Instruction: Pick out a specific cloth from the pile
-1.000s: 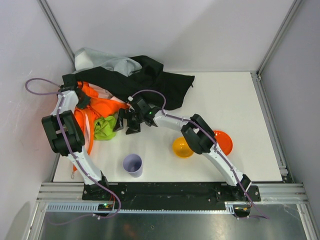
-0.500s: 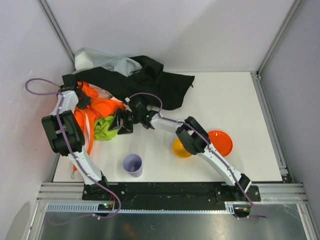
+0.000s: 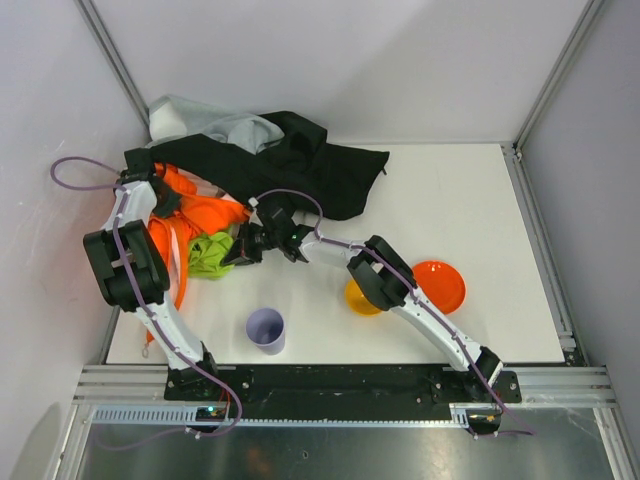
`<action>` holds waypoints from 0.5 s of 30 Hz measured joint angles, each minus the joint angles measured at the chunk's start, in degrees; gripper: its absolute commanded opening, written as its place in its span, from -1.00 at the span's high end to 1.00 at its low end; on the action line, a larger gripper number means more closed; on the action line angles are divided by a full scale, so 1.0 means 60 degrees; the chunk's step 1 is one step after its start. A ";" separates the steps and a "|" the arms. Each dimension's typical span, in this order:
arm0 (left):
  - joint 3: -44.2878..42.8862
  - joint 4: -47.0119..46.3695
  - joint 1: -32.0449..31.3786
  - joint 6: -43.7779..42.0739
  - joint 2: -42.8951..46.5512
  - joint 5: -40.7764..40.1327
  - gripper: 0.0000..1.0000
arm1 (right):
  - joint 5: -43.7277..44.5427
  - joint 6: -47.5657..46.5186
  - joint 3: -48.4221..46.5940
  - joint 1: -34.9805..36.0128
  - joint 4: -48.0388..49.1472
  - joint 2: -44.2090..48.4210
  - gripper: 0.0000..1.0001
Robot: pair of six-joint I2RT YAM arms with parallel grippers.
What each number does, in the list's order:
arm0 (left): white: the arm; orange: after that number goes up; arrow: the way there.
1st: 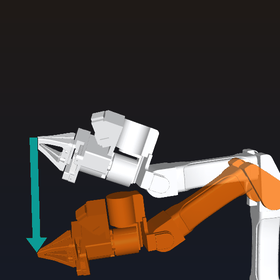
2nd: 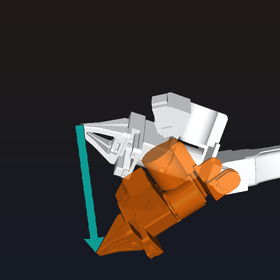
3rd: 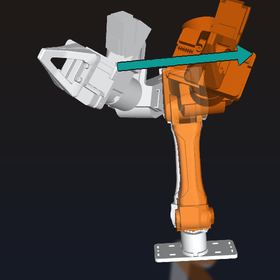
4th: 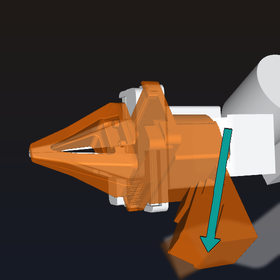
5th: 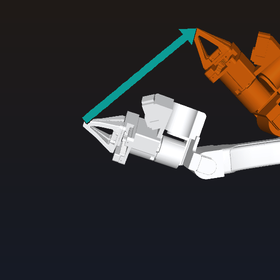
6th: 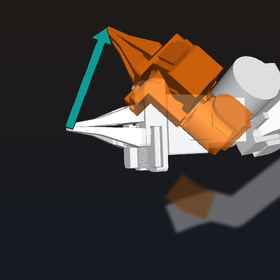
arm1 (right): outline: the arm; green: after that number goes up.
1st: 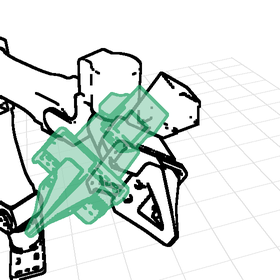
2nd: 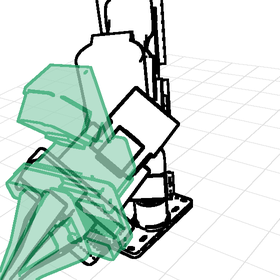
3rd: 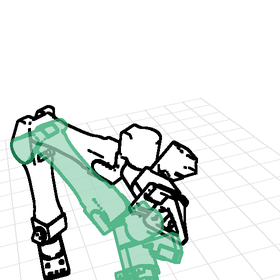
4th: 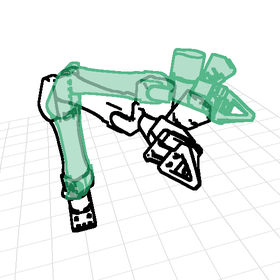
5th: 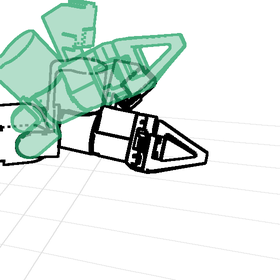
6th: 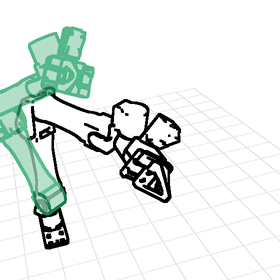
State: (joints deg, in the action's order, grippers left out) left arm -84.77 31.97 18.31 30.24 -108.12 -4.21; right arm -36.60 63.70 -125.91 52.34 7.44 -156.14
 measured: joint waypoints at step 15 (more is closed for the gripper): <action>0.0000 0.0000 0.0000 0.0047 0.0000 0.0015 0.93 | -0.0058 -0.0663 0.1009 -0.0058 0.0000 0.0554 1.00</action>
State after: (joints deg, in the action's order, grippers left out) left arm -84.77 31.97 18.31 30.52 -108.12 -4.12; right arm -36.95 59.72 -119.85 51.99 7.44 -152.81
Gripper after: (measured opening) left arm 0.161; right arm 0.035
